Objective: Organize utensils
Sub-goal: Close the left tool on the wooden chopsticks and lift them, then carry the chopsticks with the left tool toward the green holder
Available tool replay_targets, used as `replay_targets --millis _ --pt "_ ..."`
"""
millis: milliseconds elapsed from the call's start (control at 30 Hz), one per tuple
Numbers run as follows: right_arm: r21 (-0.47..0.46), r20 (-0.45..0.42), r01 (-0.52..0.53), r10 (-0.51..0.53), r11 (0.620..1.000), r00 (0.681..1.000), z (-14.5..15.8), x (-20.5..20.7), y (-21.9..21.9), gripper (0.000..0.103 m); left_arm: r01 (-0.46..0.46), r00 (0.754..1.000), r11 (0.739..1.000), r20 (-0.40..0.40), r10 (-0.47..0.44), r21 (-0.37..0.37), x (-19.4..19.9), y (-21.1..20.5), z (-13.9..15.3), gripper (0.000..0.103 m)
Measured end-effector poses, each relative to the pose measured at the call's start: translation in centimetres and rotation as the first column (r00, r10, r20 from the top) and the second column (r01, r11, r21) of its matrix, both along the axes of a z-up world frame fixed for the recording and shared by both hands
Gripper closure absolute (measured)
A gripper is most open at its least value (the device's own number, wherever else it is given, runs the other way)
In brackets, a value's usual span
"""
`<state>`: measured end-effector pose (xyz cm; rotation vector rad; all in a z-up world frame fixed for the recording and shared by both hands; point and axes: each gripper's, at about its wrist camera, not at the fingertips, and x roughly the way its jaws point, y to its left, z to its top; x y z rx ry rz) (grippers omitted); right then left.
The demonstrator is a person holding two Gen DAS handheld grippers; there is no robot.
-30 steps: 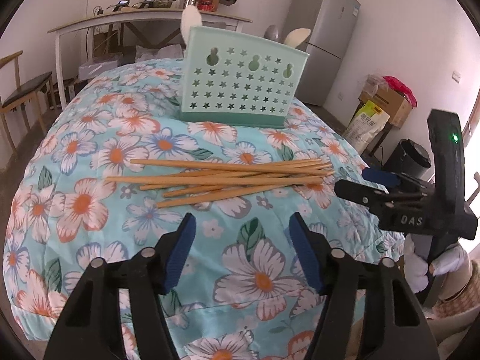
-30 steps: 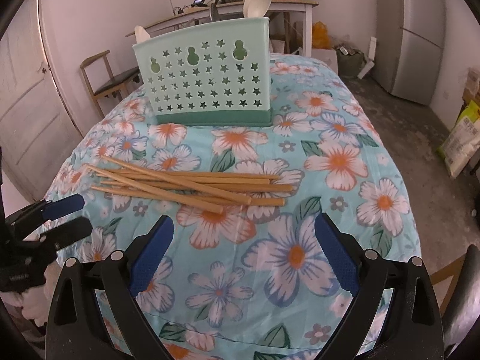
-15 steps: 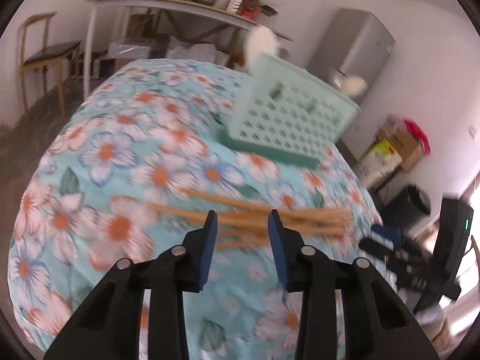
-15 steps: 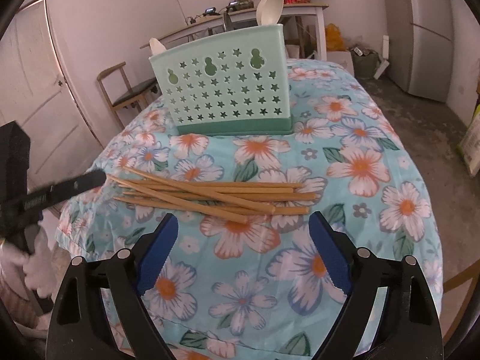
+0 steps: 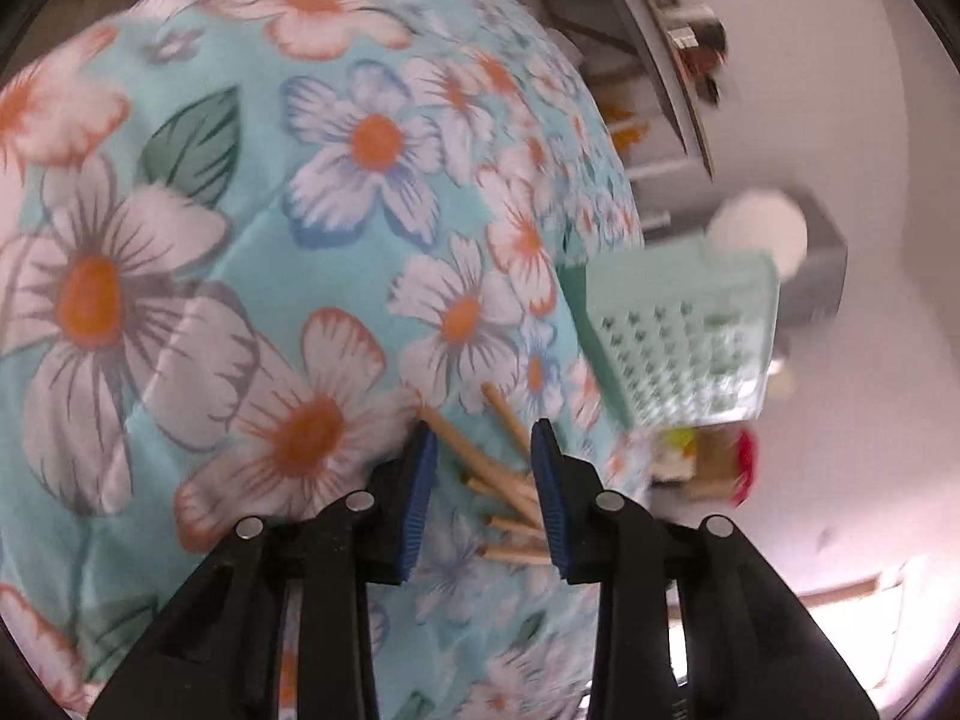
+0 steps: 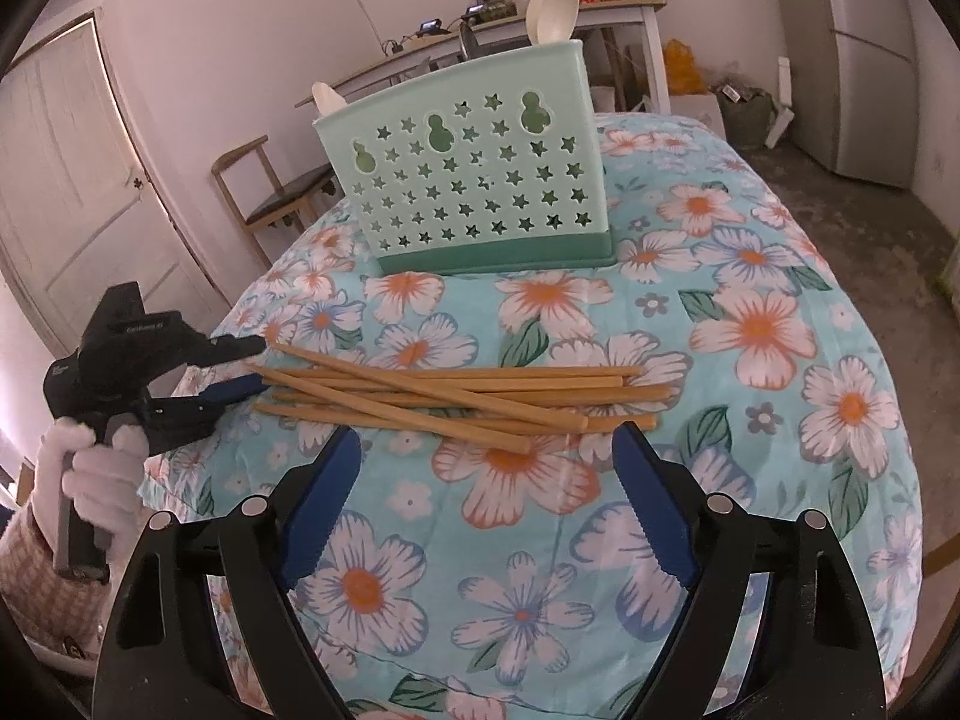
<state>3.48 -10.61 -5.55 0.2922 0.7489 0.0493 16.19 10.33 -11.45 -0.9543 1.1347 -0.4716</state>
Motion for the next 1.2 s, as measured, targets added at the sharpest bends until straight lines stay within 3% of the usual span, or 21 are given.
replay_targets --millis 167,300,433,533,700,833,933,1000,1033,1167,1200 --pt "0.005 0.002 -0.007 0.007 1.0 1.0 0.1 0.0 0.0 0.022 -0.069 0.997 0.998 0.042 0.069 -0.003 -0.6 0.3 0.9 0.076" --pt "0.018 -0.007 -0.007 0.007 1.0 1.0 -0.1 0.2 -0.2 0.024 -0.111 0.993 0.994 0.024 0.112 -0.02 -0.5 -0.4 0.3 0.081" --pt "0.008 -0.002 -0.007 0.007 1.0 1.0 0.2 0.1 -0.2 0.024 -0.123 0.989 0.992 0.083 0.119 0.042 -0.5 -1.1 0.9 0.093" --pt "0.011 -0.002 0.0 0.0 1.0 1.0 0.1 0.0 -0.4 0.025 -0.135 0.985 0.989 0.117 0.128 0.056 -0.4 -0.8 1.6 0.093" --pt "0.013 -0.009 -0.001 0.001 1.0 1.0 0.0 0.1 -0.2 0.027 -0.171 0.982 0.985 0.084 0.17 0.01 -0.4 0.1 0.9 0.094" --pt "0.005 -0.002 -0.001 0.001 1.0 1.0 0.2 0.2 -0.2 0.027 -0.17 0.971 0.985 0.172 0.168 -0.004 -1.0 1.1 3.4 0.096" --pt "0.007 0.0 -0.001 0.001 1.0 1.0 0.2 0.4 -0.2 0.028 -0.124 0.936 0.991 0.339 0.097 0.058 -2.0 0.5 7.9 0.097" --pt "0.008 0.003 -0.002 0.002 1.0 1.0 0.2 0.4 -0.2 0.028 -0.084 0.888 0.984 0.459 0.003 0.156 -3.1 -0.7 11.2 0.097" --pt "0.007 0.004 -0.003 0.003 1.0 1.0 0.2 0.4 -0.1 0.028 -0.056 0.846 0.972 0.527 -0.074 0.228 -3.9 -1.9 13.0 0.097" --pt "0.007 0.015 0.002 -0.003 1.0 1.0 0.4 0.1 -0.2 0.028 -0.014 0.736 0.924 0.629 -0.249 0.383 -6.1 -5.5 15.8 0.096" --pt "0.007 0.018 0.006 -0.006 1.0 1.0 0.5 0.0 -0.3 0.028 -0.011 0.721 0.916 0.638 -0.272 0.402 -6.3 -6.2 16.0 0.096"
